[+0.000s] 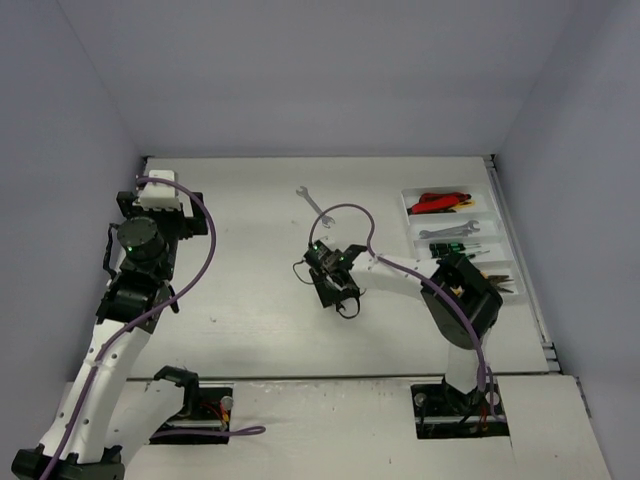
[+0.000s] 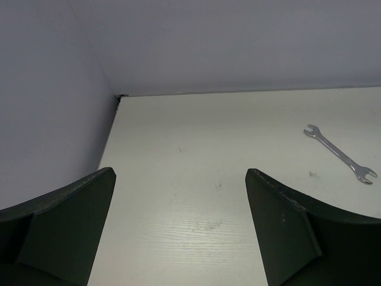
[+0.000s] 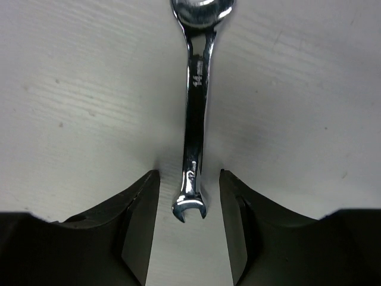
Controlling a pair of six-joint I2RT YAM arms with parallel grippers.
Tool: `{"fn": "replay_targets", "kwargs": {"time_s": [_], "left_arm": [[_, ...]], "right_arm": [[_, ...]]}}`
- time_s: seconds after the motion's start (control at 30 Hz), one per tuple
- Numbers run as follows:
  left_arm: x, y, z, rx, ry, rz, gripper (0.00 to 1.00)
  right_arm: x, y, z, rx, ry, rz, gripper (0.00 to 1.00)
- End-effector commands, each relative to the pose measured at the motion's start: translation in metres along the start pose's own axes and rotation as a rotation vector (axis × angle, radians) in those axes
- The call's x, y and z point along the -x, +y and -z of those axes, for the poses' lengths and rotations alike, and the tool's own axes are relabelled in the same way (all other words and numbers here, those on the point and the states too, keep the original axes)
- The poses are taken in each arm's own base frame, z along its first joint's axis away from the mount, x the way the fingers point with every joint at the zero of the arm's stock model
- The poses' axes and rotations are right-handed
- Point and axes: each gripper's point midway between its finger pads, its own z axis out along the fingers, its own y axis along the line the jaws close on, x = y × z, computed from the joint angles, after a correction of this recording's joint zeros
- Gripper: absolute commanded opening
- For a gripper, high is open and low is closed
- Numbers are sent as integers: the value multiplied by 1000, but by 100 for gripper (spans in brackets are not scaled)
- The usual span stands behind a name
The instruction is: Sort the tools into containers
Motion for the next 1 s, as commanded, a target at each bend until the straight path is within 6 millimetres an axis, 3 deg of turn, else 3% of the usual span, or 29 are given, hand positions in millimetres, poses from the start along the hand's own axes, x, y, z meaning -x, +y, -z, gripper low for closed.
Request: {"fn": "replay_targets", "kwargs": {"time_s": [0.0,0.37,0.67,0.97], "left_arm": [[24,2,-2,8,-83,37,88],[25,2,-2,7,-84,34,88],[24,1,-3,5,-81,33,88],[25,1,-2,5,-83,33,88]], "right_arm": [[8,-9,-6,-27,65,2,42],[31,-15,-21,0,81,-2,36],[23,-6,-32,31,140,19,32],[12,-8,-38,-1,173,30,2]]}}
